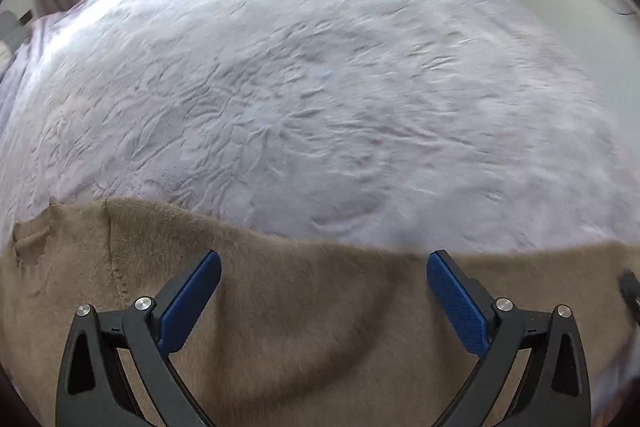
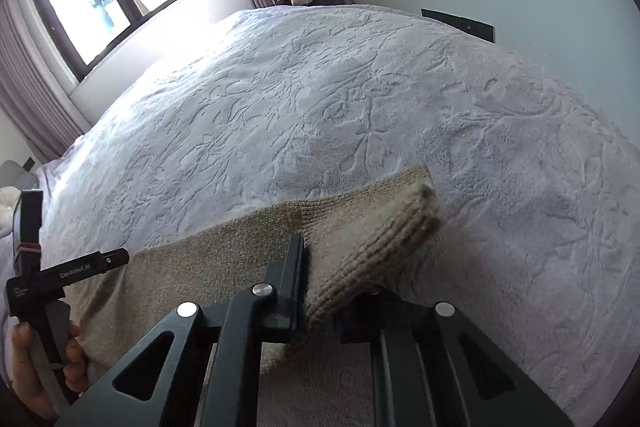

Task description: Fold small clothes

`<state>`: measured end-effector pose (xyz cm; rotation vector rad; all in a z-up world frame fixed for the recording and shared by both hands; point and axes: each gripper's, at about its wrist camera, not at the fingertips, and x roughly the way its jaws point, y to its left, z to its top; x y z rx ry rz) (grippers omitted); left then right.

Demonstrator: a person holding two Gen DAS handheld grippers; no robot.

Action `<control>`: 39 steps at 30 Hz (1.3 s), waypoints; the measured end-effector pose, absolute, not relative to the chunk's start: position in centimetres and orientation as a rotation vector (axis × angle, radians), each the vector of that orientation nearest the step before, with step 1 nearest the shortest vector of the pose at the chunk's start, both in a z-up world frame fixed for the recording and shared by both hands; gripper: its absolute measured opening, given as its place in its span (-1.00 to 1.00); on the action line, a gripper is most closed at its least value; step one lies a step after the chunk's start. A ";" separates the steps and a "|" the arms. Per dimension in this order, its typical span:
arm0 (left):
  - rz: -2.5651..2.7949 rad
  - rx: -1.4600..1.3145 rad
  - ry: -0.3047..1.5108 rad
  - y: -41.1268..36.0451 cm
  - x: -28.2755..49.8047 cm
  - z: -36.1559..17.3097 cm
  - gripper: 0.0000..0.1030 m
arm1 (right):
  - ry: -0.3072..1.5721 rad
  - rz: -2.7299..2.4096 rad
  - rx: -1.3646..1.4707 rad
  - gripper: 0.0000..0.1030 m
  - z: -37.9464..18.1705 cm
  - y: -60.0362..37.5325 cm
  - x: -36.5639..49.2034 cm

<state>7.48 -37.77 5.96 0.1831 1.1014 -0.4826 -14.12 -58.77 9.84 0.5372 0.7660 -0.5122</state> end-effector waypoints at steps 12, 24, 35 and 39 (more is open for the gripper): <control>-0.369 0.156 1.133 -28.8 2.1 3.2 1.00 | 0.809 -0.532 0.548 -0.70 8.7 -59.1 -14.3; -0.339 0.143 1.212 -28.6 5.2 2.7 1.00 | 0.803 -0.506 0.567 -0.86 8.8 -58.8 -14.2; -0.449 0.292 1.158 -30.0 3.8 3.0 1.00 | 0.615 -0.521 0.231 -0.86 19.4 -49.8 -14.1; -0.466 0.091 1.145 -24.4 5.1 5.4 1.00 | 0.563 -0.501 0.110 -0.87 23.0 -45.2 -13.0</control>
